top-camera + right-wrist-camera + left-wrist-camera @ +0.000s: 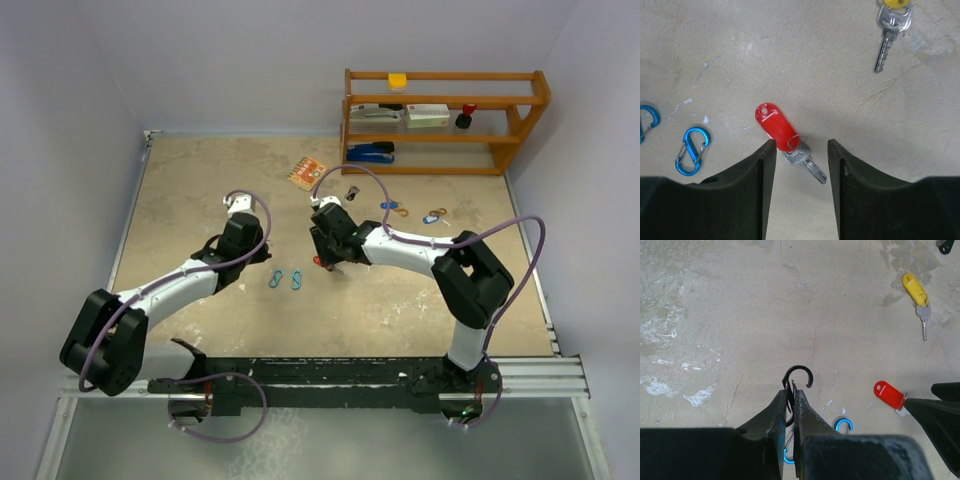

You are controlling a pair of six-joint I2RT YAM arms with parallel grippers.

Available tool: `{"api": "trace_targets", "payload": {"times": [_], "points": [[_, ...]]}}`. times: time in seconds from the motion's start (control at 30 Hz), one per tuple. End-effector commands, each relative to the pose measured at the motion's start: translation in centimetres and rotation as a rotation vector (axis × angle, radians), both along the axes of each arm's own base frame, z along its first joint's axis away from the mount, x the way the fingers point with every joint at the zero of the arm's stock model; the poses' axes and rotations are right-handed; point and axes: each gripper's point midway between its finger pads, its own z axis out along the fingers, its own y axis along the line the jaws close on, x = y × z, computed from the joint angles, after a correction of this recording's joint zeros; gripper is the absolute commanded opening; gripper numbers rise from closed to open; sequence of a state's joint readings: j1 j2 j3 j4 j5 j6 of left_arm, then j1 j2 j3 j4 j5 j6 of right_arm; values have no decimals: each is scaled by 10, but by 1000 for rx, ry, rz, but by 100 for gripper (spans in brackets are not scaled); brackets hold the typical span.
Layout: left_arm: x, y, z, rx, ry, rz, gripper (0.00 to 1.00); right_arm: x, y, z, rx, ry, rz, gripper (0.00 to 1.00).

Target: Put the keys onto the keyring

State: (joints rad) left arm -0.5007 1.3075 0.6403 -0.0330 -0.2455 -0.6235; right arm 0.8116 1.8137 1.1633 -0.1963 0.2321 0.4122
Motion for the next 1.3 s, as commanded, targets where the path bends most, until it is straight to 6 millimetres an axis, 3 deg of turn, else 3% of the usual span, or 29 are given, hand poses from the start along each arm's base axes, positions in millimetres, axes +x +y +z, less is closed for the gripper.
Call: {"api": "trace_targets", "payload": {"times": [0.0,0.37,1.27], "points": [[5,-5,20,-26,-64,-18,0,12,0,14,-9,-51,-52,50],[6,-9,21,-40,-70,-32,0,11,-9,11,-30,-50,-109,52],[5,-8,9,-33,-53,-29,0,11,9,-3,-13,-9,-79,48]]}}
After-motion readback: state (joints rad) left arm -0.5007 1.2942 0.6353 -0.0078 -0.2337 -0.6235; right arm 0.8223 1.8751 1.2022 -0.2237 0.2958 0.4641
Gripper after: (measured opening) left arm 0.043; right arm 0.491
